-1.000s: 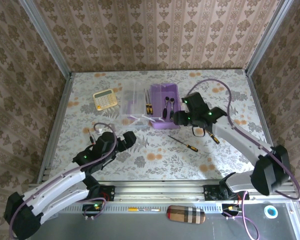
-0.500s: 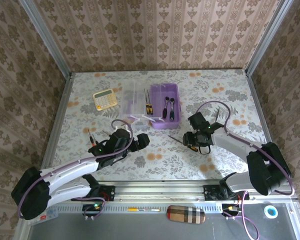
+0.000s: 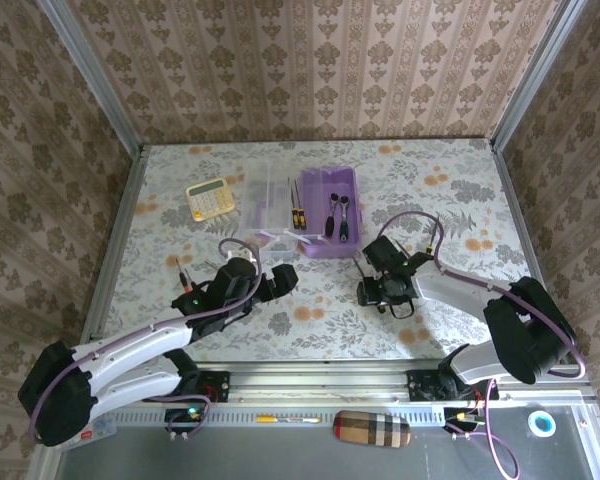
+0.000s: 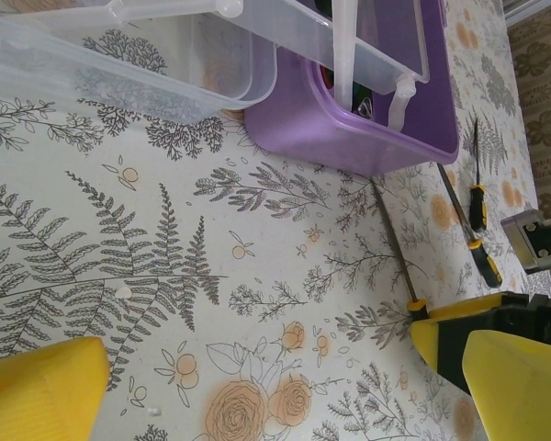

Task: Pack the tool kit

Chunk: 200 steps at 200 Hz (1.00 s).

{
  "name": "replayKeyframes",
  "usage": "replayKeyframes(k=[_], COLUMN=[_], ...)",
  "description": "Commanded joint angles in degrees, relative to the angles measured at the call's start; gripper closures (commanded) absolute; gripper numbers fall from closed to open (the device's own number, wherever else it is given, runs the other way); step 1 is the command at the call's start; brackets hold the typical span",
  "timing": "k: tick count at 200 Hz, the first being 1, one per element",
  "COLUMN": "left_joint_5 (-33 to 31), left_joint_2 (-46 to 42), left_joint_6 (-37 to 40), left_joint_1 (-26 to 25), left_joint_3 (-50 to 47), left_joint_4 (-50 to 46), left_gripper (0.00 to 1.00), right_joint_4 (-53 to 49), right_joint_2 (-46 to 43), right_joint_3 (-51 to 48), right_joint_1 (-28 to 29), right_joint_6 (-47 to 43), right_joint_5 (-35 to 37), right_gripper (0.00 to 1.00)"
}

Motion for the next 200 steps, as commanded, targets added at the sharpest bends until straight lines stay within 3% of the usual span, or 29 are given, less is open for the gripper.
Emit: replayKeyframes(k=[1, 81, 122, 200], left_joint_5=[-1.0, -2.1, -3.4, -4.4], left_joint_2=[-0.4, -3.3, -5.9, -8.1], left_joint_6=[0.9, 0.5, 0.4, 0.6], left_joint_1=[-0.5, -0.5, -0.4, -0.4], left_joint_3=[0.9, -0.2, -1.2, -0.6], left_joint_4=[-0.5, -2.6, -3.8, -6.1], left_gripper=[0.0, 0.0, 0.0, 0.0], right_joint_4=[-1.9, -5.0, -4.9, -2.3], right_joint_2=[0.8, 7.6, 8.4, 3.1], right_joint_3=[1.7, 5.6, 5.7, 3.9], right_joint_1=[0.7, 2.4, 2.7, 2.7], right_joint_6=[0.7, 1.8, 3.2, 4.1], right_joint_5=[-0.1, 7.3, 9.4, 9.2], right_gripper=[0.51, 0.6, 0.73, 0.81])
